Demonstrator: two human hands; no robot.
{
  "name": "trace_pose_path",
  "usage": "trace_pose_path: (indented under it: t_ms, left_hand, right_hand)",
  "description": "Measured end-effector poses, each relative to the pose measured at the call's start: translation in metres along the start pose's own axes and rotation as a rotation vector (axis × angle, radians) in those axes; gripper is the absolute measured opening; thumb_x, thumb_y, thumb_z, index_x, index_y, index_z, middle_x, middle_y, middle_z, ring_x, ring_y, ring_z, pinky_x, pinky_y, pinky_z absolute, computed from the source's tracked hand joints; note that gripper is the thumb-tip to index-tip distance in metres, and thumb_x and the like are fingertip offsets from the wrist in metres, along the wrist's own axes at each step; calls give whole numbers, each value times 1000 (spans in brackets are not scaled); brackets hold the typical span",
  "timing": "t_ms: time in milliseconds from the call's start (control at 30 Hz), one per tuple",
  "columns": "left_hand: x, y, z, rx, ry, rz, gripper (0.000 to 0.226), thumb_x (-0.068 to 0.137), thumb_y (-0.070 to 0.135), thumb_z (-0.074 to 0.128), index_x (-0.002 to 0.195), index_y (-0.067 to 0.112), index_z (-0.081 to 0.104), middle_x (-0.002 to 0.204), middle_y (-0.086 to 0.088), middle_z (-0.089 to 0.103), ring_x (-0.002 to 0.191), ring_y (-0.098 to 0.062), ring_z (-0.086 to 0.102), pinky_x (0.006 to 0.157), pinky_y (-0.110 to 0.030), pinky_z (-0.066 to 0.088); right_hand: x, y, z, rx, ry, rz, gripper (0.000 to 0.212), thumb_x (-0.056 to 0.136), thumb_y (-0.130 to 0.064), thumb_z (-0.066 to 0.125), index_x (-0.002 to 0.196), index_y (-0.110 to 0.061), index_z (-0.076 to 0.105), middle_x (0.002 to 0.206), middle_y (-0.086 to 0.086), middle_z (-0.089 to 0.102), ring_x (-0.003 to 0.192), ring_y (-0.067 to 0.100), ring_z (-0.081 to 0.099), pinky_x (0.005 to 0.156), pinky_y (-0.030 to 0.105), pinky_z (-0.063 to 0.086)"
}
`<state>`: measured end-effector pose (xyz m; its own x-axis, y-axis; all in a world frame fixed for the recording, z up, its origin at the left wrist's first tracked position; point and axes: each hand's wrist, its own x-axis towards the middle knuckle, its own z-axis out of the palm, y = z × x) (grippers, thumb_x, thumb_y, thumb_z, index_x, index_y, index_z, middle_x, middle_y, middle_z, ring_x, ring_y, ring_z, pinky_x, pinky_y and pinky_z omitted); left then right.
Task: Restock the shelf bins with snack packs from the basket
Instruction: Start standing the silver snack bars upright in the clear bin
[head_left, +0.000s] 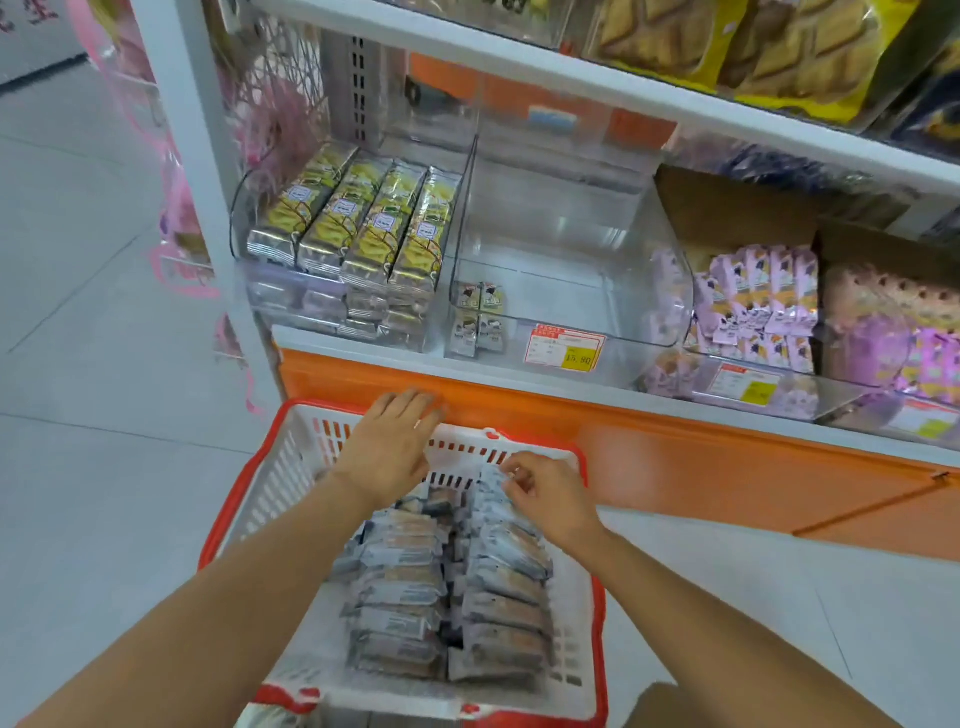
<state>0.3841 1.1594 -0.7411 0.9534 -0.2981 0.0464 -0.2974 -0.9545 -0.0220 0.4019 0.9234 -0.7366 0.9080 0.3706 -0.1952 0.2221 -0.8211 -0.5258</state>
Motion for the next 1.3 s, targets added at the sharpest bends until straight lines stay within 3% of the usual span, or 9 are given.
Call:
trace_pose_path:
  t_ms: [233,467,633,733,833,967,1100,1200,1300]
  left_hand:
    - [4,-5,51,52,-95,-87,84,83,40,70,152,12,32,149,-14,43,141,-34,35,117,-49,24]
    - [3,-3,70,120,-214,-136,75,100,41,34,155,14,-10,164,-10,-2,151,-27,-7,120,-47,-8]
    - [4,-1,71,41,-169,-142,74,97,37,44,156,13,8,162,-12,13,151,-30,5,122,-47,-1]
    - [4,3,63,-112,-39,-76,67,86,29,65,145,10,43,147,-18,41,140,-37,32,116,-51,24]
    - [6,18,41,-451,-53,-2,56,92,27,50,147,18,42,145,-9,45,134,-29,37,111,-43,26]
    - [13,41,9,-895,-192,2,45,99,31,56,143,28,47,140,1,52,126,-17,45,104,-32,35]
    - [16,55,-20,-1175,-197,-148,19,96,32,61,111,20,60,105,1,61,97,-14,57,81,-27,44]
    - [18,64,-42,-1289,-156,-230,10,94,28,64,93,20,59,95,4,64,92,-8,59,77,-21,43]
    - [16,71,-61,-1338,-63,-285,9,97,19,60,102,13,58,87,2,62,79,-11,56,65,-12,43]
  right_hand:
    - [6,49,65,-207,-260,150,34,93,-19,55,127,-14,52,130,8,54,108,25,60,84,32,49]
    - [13,64,89,-264,-260,157,28,90,-11,58,118,-11,53,119,11,62,108,28,60,80,31,44]
    - [14,67,78,-97,-237,45,14,87,-15,64,89,-26,56,79,-8,55,74,16,54,64,29,35]
    - [13,61,62,188,-199,85,31,91,-15,65,121,-22,65,105,-11,55,95,8,58,84,24,46]
    - [7,47,36,460,-202,114,44,94,-17,62,137,-16,55,129,-5,57,118,11,56,102,22,42]
    - [-5,29,2,698,-187,143,39,91,-22,66,129,-18,57,119,-1,64,110,8,60,93,21,47]
    - [-18,17,-24,740,-105,115,17,95,-18,61,110,-11,60,82,7,62,71,15,54,66,25,44]
    - [-26,12,-40,773,-94,80,13,97,-21,57,105,-17,67,103,13,69,87,17,62,80,31,49]
    - [-38,7,-57,800,-97,39,21,92,-21,65,113,-19,67,113,4,69,99,13,65,77,22,50]
